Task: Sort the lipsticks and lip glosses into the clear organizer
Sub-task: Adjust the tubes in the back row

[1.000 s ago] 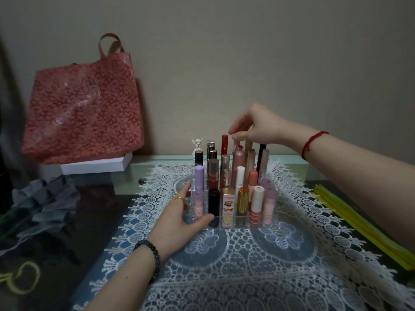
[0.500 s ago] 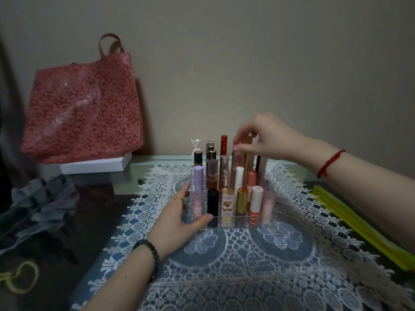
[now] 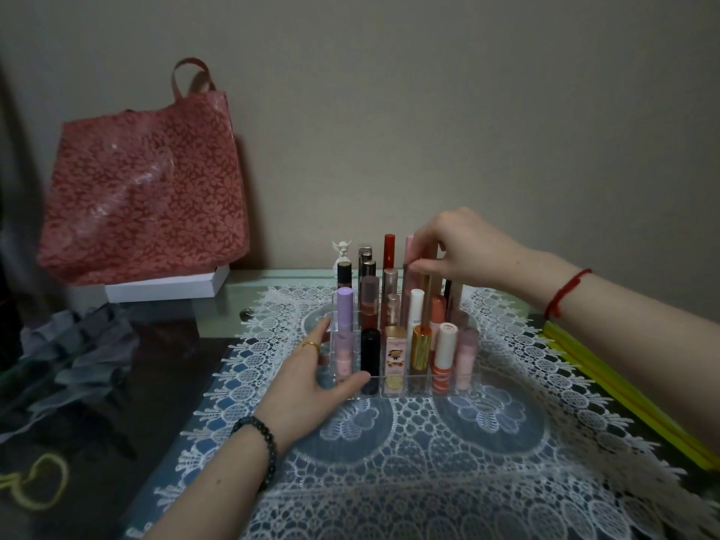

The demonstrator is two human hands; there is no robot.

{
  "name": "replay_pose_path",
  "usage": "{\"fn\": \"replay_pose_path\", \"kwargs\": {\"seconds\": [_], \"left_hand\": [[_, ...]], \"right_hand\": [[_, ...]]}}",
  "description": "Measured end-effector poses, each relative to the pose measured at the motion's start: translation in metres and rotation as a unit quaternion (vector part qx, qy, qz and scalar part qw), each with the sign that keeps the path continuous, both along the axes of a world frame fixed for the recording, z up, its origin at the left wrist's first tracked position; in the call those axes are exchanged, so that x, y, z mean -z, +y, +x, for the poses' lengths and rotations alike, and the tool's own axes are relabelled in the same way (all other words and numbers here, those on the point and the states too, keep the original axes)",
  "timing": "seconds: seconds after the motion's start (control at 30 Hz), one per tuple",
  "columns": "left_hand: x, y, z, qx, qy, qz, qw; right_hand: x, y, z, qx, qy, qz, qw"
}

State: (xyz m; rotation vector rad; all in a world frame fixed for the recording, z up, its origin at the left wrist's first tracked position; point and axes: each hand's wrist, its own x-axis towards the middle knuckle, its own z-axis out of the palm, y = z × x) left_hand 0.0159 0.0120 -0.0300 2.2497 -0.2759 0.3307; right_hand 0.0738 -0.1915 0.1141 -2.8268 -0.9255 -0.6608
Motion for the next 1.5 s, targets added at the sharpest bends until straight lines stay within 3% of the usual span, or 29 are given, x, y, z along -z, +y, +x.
{"fn": "replay_pose_path", "kwargs": {"seconds": [1.5], "left_hand": [[-0.0002,0.0001,-0.0002,0.003,0.012,0.004,1.0]], "right_hand": [[-0.0004,0.0058,0.0022,0.02,0.034,0.033,0.999]]}}
